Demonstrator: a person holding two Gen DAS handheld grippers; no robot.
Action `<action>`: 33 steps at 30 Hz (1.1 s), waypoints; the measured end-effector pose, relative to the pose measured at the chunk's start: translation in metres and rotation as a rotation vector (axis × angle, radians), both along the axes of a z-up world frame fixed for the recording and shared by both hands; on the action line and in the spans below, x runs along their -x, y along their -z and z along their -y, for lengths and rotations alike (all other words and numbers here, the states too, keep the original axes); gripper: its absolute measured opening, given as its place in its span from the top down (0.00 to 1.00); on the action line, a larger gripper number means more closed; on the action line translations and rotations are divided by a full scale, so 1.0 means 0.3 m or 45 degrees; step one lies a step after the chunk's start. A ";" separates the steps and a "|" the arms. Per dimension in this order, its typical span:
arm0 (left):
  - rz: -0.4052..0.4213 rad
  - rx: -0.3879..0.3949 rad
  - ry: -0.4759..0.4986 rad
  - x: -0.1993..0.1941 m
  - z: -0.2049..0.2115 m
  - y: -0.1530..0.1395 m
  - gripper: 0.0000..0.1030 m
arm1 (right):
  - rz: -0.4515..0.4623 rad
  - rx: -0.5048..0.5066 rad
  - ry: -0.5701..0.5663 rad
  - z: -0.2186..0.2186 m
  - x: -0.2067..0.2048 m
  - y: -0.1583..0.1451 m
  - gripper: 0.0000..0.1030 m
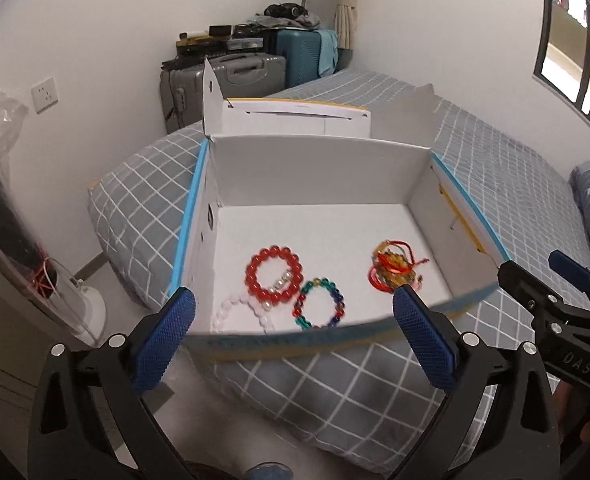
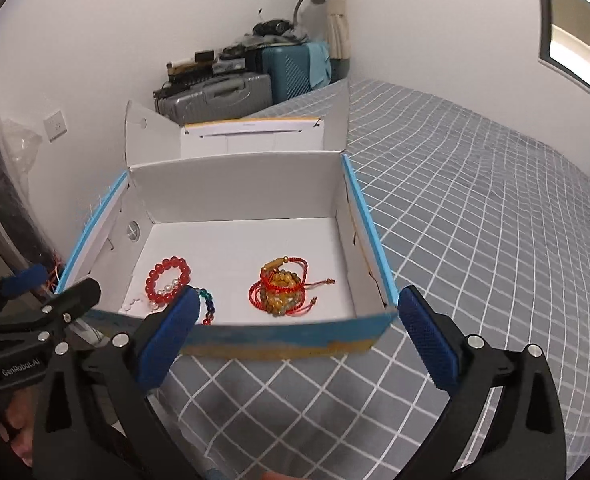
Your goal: Organize jewelry
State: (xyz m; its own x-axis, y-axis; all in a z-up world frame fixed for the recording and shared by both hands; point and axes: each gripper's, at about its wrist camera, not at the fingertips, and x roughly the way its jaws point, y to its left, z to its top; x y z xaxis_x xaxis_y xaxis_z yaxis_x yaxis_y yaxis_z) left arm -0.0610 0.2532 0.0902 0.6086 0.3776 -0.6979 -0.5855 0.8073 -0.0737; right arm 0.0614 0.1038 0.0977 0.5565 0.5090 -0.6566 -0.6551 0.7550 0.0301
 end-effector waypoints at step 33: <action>-0.018 -0.043 0.060 0.023 0.064 0.056 0.05 | -0.008 0.048 0.028 0.069 0.031 0.106 0.07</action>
